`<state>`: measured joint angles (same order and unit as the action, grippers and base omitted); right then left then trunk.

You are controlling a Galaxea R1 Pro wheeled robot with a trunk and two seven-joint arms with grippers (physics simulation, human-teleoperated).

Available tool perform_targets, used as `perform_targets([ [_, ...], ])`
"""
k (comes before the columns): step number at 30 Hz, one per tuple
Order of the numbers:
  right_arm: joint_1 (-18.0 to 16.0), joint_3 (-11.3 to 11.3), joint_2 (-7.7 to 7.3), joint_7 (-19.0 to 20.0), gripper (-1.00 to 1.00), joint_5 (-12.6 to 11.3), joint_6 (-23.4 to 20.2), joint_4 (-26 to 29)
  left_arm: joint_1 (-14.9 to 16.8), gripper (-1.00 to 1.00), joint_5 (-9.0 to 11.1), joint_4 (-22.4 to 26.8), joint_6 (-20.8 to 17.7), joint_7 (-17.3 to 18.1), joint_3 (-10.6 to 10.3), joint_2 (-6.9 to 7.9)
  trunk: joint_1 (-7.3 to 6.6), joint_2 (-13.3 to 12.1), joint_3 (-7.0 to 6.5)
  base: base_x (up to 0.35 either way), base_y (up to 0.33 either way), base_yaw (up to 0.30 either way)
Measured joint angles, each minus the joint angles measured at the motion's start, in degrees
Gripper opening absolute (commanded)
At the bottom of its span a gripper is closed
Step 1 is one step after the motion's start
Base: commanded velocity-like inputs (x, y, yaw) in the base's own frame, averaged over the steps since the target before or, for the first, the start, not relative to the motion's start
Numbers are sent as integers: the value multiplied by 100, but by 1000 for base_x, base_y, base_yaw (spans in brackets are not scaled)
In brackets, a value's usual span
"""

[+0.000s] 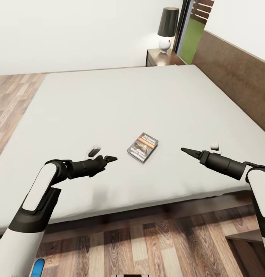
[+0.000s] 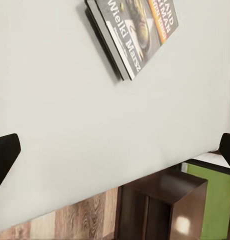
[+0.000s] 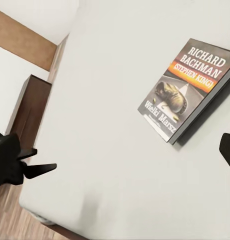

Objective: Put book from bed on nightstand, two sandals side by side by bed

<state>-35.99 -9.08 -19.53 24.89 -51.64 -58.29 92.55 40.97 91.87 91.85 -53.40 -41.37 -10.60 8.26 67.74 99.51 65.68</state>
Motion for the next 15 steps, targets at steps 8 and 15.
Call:
perform_targets([
  [8, 0, -7, 4, -56, 100, 20, 9, -2, 552, 100, -15, -443, 14, -734, 53, 14, 0, 0, -75, 3, 2, 0],
  [15, 0, -22, 8, -236, 100, 150, 14, -1, 1477, 100, -18, -1299, 33, -1563, -45, -83, 0, 0, -141, 0, 0, 0],
])
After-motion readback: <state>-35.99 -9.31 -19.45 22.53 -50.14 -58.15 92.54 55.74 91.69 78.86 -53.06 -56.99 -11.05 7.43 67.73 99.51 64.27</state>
